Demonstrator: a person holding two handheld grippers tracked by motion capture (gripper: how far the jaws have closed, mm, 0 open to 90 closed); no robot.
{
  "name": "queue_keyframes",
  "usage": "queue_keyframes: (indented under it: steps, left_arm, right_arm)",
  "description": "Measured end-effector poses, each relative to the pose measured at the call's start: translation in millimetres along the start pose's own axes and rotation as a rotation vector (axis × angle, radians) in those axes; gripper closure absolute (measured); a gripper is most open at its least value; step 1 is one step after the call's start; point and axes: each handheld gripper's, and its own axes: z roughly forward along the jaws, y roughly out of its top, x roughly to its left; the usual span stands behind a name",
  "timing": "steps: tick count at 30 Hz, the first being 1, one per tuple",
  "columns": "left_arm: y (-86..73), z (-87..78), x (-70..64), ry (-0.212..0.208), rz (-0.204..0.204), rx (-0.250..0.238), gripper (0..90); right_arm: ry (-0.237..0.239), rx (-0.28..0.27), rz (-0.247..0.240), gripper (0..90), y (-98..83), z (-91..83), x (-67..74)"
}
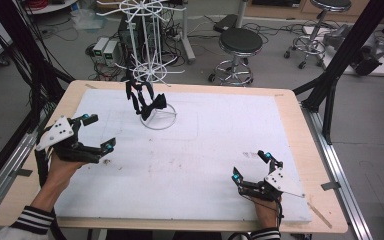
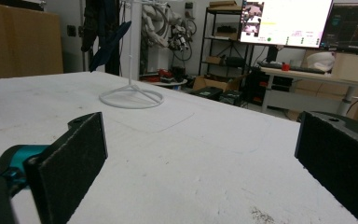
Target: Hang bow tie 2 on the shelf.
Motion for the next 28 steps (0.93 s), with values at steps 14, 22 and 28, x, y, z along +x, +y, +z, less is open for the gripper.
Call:
queue_keyframes:
  steps: [14, 22, 28]
  left_arm:
    - [-71.5, -20.7, -23.6, 0.066, -0.048, -0.066, 1.7]
    - [-82.3, -20.2, -28.6, 0.065, -0.054, -0.07, 1.7]
    - [-84.3, -23.5, -28.8, 0.07, -0.059, -0.107, 1.7]
  right_arm:
    - [0.0, 0.004, -0.009, 1.5, 0.2, 0.1, 1.1]
    - [0.0, 0.003, -0.015, 1.5, 0.1, 0.2, 1.2]
    - [-0.003, 0.003, -0.021, 1.5, 0.2, 0.1, 1.7]
